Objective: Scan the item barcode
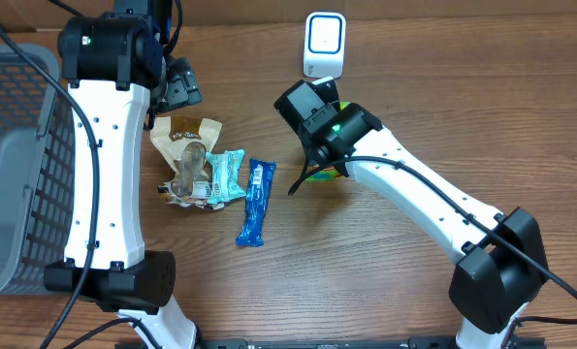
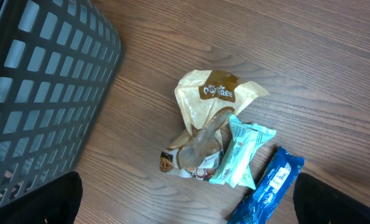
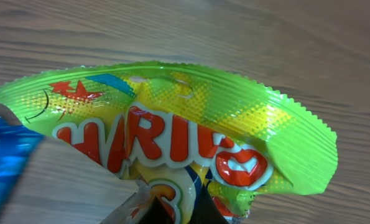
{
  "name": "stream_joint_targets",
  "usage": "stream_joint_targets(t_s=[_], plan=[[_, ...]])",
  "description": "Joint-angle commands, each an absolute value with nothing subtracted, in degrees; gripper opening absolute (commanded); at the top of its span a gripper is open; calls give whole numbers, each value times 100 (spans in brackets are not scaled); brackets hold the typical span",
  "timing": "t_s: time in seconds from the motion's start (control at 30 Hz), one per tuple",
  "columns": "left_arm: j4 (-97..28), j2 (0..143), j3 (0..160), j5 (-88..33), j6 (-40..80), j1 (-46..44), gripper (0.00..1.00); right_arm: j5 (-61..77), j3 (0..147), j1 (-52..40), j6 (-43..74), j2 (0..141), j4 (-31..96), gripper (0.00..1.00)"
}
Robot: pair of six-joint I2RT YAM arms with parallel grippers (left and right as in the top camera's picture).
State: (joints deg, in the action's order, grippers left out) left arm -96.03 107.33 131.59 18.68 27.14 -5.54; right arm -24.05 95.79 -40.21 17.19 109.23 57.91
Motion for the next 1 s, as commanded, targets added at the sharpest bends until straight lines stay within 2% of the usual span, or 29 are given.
stream_joint_targets(t_s=[0.0, 0.3, 0.77, 0.97], plan=[[-9596, 10772, 13135, 1944, 2853, -569, 100, -1732, 9692, -3983, 1846, 10715, 5666, 4], [-9596, 10772, 13135, 1944, 2853, -569, 100, -1723, 9682, -3977, 2270, 10715, 5686, 4], [-9596, 10772, 13135, 1944, 2853, -569, 100, -1750, 9682, -3972, 2274, 10715, 5452, 4], [-9596, 10772, 13135, 1944, 2853, -567, 100, -2237, 9682, -3972, 2274, 10715, 5146, 4]])
